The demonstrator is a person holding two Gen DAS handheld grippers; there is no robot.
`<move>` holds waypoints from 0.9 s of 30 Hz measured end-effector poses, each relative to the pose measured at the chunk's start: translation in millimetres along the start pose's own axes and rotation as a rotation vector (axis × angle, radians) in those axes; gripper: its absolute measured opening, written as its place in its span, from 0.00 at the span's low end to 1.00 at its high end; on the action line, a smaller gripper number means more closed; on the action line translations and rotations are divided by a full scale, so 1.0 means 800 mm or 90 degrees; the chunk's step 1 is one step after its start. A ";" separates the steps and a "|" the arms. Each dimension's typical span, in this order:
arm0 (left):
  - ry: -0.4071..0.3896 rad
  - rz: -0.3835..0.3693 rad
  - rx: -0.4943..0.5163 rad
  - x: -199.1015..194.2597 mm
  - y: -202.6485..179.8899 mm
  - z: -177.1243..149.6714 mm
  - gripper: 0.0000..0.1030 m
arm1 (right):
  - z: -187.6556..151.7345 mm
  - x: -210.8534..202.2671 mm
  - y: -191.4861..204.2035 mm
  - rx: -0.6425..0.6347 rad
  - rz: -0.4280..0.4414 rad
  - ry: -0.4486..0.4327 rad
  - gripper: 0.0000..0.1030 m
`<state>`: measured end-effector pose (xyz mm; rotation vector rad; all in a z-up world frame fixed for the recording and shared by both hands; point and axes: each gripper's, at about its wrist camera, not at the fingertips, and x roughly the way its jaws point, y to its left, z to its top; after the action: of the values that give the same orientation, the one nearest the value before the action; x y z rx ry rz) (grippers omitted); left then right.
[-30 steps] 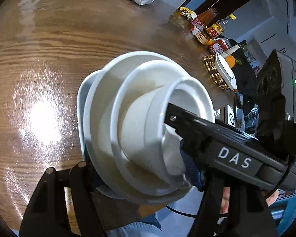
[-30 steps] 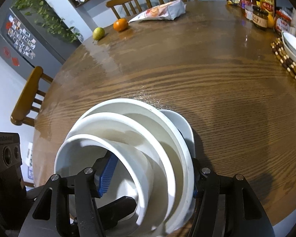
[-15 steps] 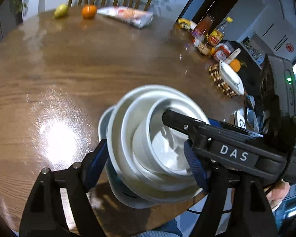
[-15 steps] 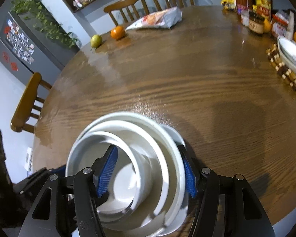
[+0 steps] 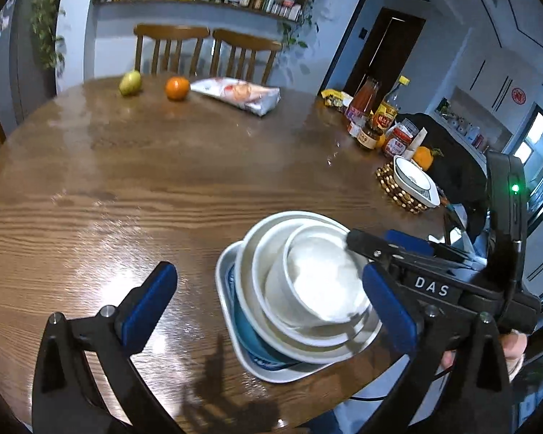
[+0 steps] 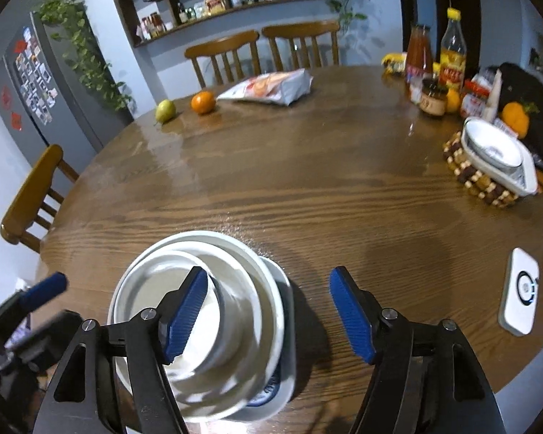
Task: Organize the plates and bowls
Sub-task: 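Lower the nested bowl stack onto the teal plate, then open both grippers and withdraw from the bowl stack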
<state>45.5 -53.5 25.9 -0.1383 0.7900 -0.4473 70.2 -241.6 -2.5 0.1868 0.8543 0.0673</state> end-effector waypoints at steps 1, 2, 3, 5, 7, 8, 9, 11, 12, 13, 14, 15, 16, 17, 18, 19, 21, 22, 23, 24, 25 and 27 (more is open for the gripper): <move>-0.006 0.004 0.012 -0.004 -0.002 -0.002 0.99 | -0.001 -0.003 0.000 -0.003 -0.003 -0.008 0.70; -0.012 0.007 0.021 -0.007 -0.003 -0.005 0.99 | -0.003 -0.009 0.001 -0.008 -0.006 -0.021 0.70; -0.017 0.011 0.032 -0.011 -0.004 -0.008 0.99 | -0.005 -0.014 0.001 -0.012 -0.008 -0.032 0.72; -0.027 0.024 0.056 -0.016 -0.006 -0.016 0.99 | -0.010 -0.024 0.002 -0.024 -0.012 -0.057 0.79; -0.035 0.036 0.073 -0.016 -0.007 -0.022 0.99 | -0.017 -0.032 0.002 -0.038 -0.021 -0.085 0.81; -0.041 0.040 0.076 -0.017 -0.007 -0.025 0.99 | -0.019 -0.035 0.002 -0.041 -0.028 -0.093 0.82; -0.046 0.042 0.079 -0.017 -0.006 -0.027 0.99 | -0.022 -0.037 0.001 -0.044 -0.038 -0.102 0.82; -0.052 0.045 0.087 -0.020 -0.006 -0.033 0.99 | -0.027 -0.040 0.001 -0.051 -0.044 -0.118 0.82; -0.054 0.047 0.089 -0.022 -0.005 -0.036 0.99 | -0.029 -0.041 0.001 -0.054 -0.040 -0.121 0.82; -0.057 0.051 0.091 -0.023 -0.003 -0.039 0.99 | -0.033 -0.043 -0.001 -0.059 -0.031 -0.124 0.82; -0.060 0.057 0.092 -0.024 -0.002 -0.042 0.99 | -0.036 -0.045 -0.002 -0.061 -0.023 -0.126 0.82; -0.065 0.064 0.092 -0.026 0.000 -0.044 0.99 | -0.039 -0.046 -0.003 -0.063 -0.014 -0.128 0.82; -0.072 0.075 0.090 -0.027 0.003 -0.048 0.99 | -0.043 -0.048 -0.005 -0.064 -0.007 -0.132 0.82; -0.075 0.083 0.087 -0.027 0.005 -0.049 0.99 | -0.048 -0.049 -0.007 -0.064 -0.002 -0.139 0.82; -0.078 0.092 0.081 -0.025 0.010 -0.051 0.99 | -0.052 -0.050 -0.009 -0.064 0.002 -0.141 0.82; -0.077 0.098 0.077 -0.025 0.012 -0.052 0.99 | -0.056 -0.050 -0.010 -0.063 0.004 -0.142 0.83; -0.071 0.103 0.073 -0.022 0.017 -0.055 0.99 | -0.064 -0.051 -0.014 -0.060 0.006 -0.147 0.83; -0.068 0.104 0.072 -0.020 0.019 -0.057 0.99 | -0.068 -0.052 -0.016 -0.060 0.009 -0.152 0.83; -0.066 0.105 0.070 -0.019 0.022 -0.059 0.99 | -0.073 -0.053 -0.018 -0.062 0.014 -0.159 0.83; -0.065 0.106 0.070 -0.018 0.023 -0.061 0.99 | -0.077 -0.054 -0.020 -0.064 0.018 -0.166 0.83; -0.062 0.107 0.069 -0.017 0.025 -0.064 0.99 | -0.080 -0.055 -0.022 -0.065 0.020 -0.171 0.83; -0.056 0.106 0.065 -0.014 0.029 -0.066 0.99 | -0.085 -0.054 -0.024 -0.069 0.023 -0.175 0.83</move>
<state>8.3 -25.3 -10.5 0.0024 0.6855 -0.3214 -9.8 -257.3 -17.9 0.1064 0.5721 0.1185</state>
